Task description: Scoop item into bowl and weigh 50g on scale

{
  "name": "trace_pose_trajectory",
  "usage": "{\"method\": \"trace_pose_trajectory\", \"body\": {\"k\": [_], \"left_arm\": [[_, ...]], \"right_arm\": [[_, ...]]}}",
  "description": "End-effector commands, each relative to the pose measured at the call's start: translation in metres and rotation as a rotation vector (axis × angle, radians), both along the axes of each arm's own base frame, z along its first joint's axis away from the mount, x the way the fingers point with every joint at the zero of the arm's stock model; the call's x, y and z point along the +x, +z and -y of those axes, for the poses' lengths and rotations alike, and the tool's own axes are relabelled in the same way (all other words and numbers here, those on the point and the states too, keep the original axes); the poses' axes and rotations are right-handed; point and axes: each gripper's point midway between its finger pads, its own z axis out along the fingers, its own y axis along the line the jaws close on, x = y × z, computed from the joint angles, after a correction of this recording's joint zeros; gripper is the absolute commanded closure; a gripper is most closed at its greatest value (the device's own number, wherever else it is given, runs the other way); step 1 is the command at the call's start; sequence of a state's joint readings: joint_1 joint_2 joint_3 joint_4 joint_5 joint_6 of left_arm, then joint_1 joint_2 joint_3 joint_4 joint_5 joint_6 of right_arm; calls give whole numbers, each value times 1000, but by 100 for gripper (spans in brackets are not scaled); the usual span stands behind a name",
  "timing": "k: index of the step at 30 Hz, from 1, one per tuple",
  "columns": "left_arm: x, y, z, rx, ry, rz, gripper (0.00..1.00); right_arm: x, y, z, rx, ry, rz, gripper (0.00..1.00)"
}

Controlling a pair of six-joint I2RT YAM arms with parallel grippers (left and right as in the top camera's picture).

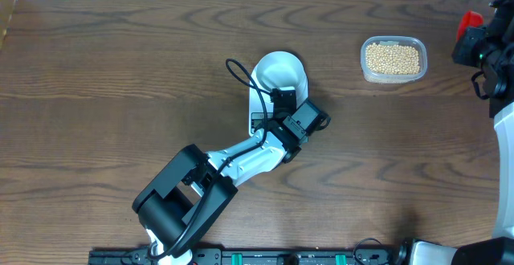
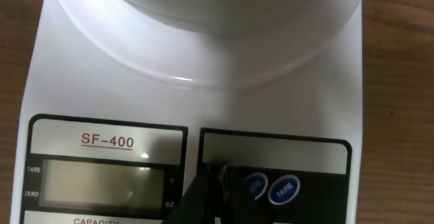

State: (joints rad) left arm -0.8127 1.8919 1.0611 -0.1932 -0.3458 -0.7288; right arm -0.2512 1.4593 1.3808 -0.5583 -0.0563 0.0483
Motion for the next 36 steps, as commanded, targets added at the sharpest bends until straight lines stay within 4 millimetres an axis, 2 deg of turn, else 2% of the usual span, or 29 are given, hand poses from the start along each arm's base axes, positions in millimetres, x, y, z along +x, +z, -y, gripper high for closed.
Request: {"method": "trace_pose_trajectory", "body": {"k": [1,36], "left_arm": [[-13,-25,-7,45,-18,-78,93],[-15,-26,-14,51,26,-89,93]], "right_arm": [[1,6,1,-10,9,14,99],[5,12,2,-17,9,39,99]]}}
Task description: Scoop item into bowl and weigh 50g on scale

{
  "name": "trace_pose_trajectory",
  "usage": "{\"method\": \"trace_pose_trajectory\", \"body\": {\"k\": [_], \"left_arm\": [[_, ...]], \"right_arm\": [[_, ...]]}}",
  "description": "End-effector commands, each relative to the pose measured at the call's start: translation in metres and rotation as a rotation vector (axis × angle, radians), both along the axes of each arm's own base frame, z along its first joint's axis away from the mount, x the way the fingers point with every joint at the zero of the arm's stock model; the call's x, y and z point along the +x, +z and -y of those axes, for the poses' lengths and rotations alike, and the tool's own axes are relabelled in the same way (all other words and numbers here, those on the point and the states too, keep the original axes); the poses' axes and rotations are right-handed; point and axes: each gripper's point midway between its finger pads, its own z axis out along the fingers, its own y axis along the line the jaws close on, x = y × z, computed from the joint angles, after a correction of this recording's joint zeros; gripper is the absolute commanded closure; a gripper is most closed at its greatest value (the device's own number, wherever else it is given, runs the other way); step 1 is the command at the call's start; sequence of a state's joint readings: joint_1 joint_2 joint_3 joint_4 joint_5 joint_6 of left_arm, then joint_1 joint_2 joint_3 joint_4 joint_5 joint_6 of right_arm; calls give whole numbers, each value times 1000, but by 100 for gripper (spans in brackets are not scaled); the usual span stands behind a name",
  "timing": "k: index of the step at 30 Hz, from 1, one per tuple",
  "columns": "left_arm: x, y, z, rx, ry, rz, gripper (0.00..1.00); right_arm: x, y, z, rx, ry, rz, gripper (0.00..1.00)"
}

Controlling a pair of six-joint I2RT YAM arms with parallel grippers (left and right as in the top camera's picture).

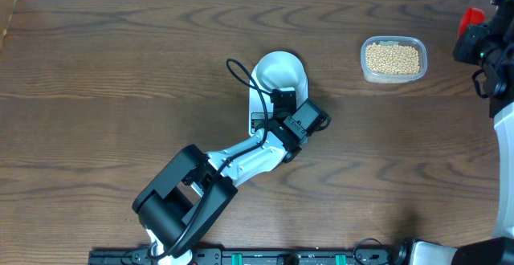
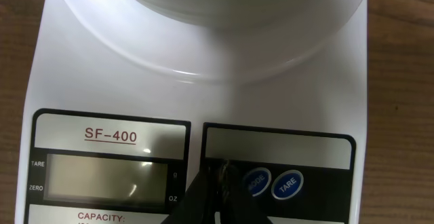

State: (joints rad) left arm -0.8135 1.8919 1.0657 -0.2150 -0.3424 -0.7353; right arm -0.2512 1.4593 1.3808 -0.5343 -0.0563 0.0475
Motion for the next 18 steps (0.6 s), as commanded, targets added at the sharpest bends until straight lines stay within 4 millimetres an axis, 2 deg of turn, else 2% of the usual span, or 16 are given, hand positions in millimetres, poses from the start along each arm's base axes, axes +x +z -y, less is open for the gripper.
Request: {"method": "trace_pose_trajectory", "body": {"k": [1,18], "left_arm": [[-13,-25,-14,46,35,-74,93],[-12,-25,-11,44,14,-72,93]], "right_arm": [[2,7,1,-10,9,16,99],[2,7,1,-10,8,16,99]]}}
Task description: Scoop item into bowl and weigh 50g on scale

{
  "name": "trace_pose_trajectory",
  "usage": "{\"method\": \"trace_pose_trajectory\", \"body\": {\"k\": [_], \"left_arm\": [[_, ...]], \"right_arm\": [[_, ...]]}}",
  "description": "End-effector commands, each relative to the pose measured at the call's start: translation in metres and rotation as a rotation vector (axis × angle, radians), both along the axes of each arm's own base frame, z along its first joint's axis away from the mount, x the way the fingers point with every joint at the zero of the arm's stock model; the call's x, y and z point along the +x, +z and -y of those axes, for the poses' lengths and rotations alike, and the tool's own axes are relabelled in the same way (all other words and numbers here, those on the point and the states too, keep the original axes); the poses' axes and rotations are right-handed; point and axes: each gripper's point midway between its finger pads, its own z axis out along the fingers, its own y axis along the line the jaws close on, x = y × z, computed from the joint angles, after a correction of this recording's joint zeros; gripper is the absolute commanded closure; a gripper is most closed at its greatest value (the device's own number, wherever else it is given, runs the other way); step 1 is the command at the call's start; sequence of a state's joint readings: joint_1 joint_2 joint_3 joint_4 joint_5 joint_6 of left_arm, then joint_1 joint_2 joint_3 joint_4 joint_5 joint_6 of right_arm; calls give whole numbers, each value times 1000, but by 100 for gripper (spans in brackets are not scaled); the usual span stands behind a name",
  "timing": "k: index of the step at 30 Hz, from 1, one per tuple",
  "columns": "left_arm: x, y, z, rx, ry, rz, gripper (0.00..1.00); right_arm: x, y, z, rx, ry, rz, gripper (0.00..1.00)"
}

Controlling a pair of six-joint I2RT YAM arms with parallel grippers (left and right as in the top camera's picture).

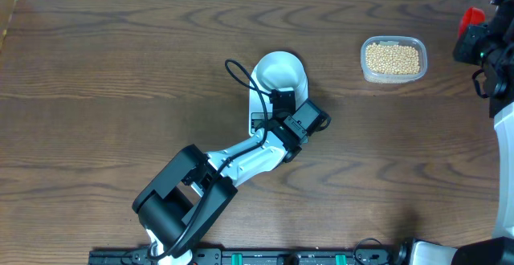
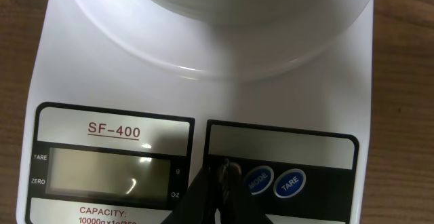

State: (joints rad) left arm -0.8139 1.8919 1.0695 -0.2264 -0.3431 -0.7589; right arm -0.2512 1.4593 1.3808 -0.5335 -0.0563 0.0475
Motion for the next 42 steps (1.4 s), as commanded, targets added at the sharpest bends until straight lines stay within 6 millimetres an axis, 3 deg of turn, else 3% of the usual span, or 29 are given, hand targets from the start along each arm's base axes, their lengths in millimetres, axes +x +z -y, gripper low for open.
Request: {"method": "trace_pose_trajectory", "body": {"k": [1,42], "left_arm": [[-11,-25,-11,50,-6,-67,93],[-7,-23,-9,43,-3,-48,92]], "right_arm": [[2,7,1,-10,8,15,99],[2,8,1,-12,8,22,99]]}}
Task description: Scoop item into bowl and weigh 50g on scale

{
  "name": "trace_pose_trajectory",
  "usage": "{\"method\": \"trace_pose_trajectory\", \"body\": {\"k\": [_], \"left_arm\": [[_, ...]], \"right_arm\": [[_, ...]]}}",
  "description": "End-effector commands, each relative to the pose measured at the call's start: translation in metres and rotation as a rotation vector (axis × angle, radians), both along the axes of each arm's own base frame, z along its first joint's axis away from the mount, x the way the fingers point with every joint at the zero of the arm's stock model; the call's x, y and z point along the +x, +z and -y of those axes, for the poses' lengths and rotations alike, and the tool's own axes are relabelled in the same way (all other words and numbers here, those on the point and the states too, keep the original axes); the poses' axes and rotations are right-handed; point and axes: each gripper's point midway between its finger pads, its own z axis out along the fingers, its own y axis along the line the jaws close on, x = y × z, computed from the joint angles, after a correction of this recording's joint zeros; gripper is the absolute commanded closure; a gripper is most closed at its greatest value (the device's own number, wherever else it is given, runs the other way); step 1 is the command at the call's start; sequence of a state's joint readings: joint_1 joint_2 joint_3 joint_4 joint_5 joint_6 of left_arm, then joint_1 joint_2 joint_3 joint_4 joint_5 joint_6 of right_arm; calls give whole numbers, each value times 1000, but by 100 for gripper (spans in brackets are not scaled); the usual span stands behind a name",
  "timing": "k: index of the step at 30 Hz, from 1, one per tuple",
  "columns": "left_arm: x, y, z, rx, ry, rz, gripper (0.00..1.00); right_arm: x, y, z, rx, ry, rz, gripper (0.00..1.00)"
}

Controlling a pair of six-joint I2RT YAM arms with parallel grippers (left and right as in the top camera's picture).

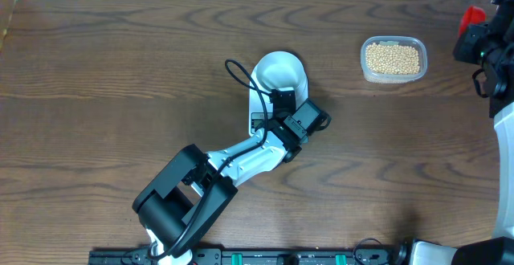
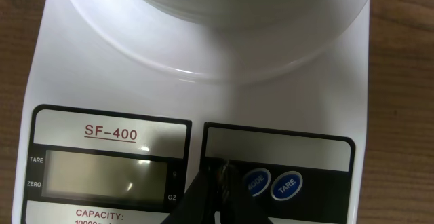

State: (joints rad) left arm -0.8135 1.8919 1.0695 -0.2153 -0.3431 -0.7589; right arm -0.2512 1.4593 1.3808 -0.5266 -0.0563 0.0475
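Note:
A white bowl (image 1: 279,71) stands on the platform of the white SF-400 scale (image 1: 255,111). In the left wrist view the bowl fills the top edge, with the scale's body (image 2: 203,88) below it. My left gripper (image 2: 220,175) is shut, its dark tips pressed together on the scale's black button panel. They sit just left of the blue MODE button (image 2: 256,181) and TARE button (image 2: 286,183). The display (image 2: 102,171) shows no digits. My right gripper (image 1: 479,42) stays at the far right edge, its jaws unclear, next to a red piece (image 1: 468,18).
A clear plastic tub of soybeans (image 1: 393,59) sits on the wooden table (image 1: 120,96) to the right of the scale. The left arm (image 1: 241,156) stretches from the front edge up to the scale. A black cable (image 1: 237,74) loops beside the bowl.
The left wrist view has slid a few pixels, so the left gripper shifted very slightly over the button panel. The display remains blank, and bowl, tub and right arm are where they were.
At every moment my left gripper was shut with its tips on the scale's button panel beside MODE. It crept slightly back from the bowl over the first three moments, then slightly forward now. The display stayed blank and the right arm stayed at the right edge.

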Motion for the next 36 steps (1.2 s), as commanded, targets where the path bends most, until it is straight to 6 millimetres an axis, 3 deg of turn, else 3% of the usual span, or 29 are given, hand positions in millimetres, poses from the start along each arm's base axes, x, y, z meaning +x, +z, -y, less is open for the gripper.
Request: {"method": "trace_pose_trajectory", "body": {"k": [1,36], "left_arm": [[-9,-24,-10,51,-4,-55,93],[-7,-22,-19,79,39,-34,93]], "right_arm": [[1,7,1,-10,8,15,99],[1,7,1,-10,8,15,99]]}}
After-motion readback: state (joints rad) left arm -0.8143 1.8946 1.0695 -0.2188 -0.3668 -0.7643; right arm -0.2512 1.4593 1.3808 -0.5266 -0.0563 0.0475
